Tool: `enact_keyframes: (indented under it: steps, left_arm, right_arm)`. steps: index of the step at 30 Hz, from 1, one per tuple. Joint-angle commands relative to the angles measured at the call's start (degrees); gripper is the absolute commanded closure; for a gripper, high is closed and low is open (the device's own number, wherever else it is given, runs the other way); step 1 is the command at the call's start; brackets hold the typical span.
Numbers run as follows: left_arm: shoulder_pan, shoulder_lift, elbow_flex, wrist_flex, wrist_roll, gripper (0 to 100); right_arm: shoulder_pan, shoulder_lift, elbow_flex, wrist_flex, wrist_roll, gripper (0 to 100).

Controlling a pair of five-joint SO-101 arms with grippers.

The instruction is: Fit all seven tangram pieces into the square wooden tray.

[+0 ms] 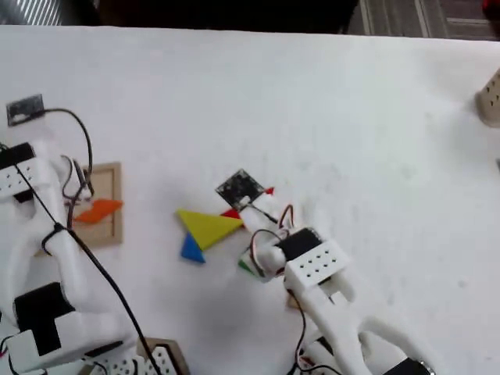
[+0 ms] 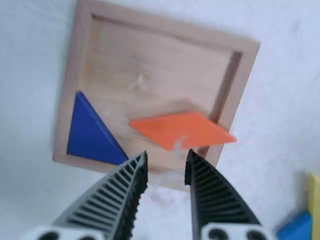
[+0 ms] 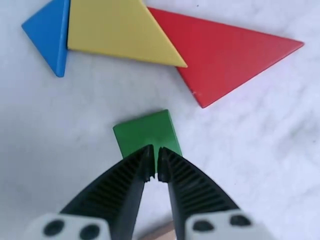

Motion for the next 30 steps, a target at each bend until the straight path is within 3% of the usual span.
enact_keyframes:
  steps: [1,4,7,14,23,30]
  left_arm:
    - [1.9,-3.1,4.0,0.6,-7.6,86]
    - [5.1,-3.4,7.6,0.5,-14.6,86]
    - [8.6,-3.2,9.7,-1.2,-17.1,86]
    - [8.0,-1.1,9.8,-14.0,-11.9,86]
    - [5.8,16.7,-3.5,-12.0,-11.8,86]
    - [3.4,18.3,-13.5,-6.2,-11.8,86]
  right_arm:
    - [-0.6,-1.7,-0.2,-1.1,1.0,98.1]
    - [-0.7,-1.7,-0.2,-1.2,1.0,98.1]
    - [-0.7,-1.4,-0.1,-2.0,1.0,98.1]
    - [-0.5,-1.5,-0.1,-1.9,1.0,98.1]
    - [-0.5,-1.6,-0.1,-1.8,1.0,98.1]
    - [-0.4,-1.7,-0.1,-1.8,1.0,98.1]
